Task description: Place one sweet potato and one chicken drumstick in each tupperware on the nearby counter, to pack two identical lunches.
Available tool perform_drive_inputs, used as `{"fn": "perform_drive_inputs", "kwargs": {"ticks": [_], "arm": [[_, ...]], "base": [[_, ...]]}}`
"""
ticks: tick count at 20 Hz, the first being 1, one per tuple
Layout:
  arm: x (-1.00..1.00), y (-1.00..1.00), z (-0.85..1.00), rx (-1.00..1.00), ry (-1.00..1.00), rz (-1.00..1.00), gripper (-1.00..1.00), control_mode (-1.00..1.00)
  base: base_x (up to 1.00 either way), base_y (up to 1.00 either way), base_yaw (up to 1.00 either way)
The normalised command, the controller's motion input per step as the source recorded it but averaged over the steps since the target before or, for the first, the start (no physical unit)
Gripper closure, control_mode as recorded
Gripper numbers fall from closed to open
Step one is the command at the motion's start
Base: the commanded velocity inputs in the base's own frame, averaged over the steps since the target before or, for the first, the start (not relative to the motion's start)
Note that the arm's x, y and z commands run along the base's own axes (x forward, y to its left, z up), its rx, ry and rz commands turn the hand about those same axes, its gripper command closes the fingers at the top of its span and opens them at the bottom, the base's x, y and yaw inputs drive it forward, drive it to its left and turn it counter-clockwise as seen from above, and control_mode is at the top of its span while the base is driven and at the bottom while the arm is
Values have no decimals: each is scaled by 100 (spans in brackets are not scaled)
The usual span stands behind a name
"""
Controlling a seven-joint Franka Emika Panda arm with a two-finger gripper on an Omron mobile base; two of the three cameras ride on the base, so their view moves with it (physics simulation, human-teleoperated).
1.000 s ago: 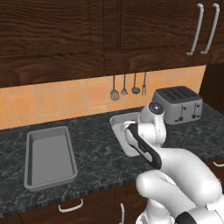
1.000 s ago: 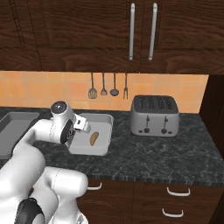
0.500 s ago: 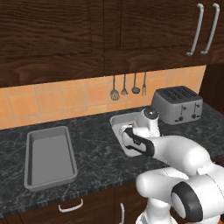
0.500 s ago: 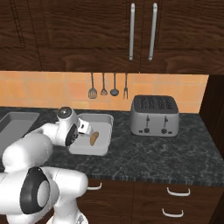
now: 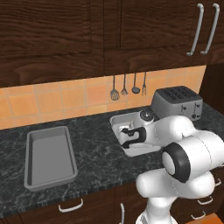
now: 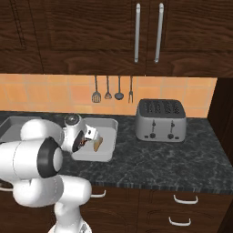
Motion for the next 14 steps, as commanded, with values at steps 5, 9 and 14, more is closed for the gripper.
{"fn": "perform_drive_inputs", "kwargs": {"ticks": [5,9,14], "arm": [[23,0,5,0,0,0,-100,-100],[-77,0,93,0,-5,0,-100,-100],[-100,0,100,0,-9,0,-100,-100]], "base": [[0,0,0],[0,0,0],[0,0,0]]}}
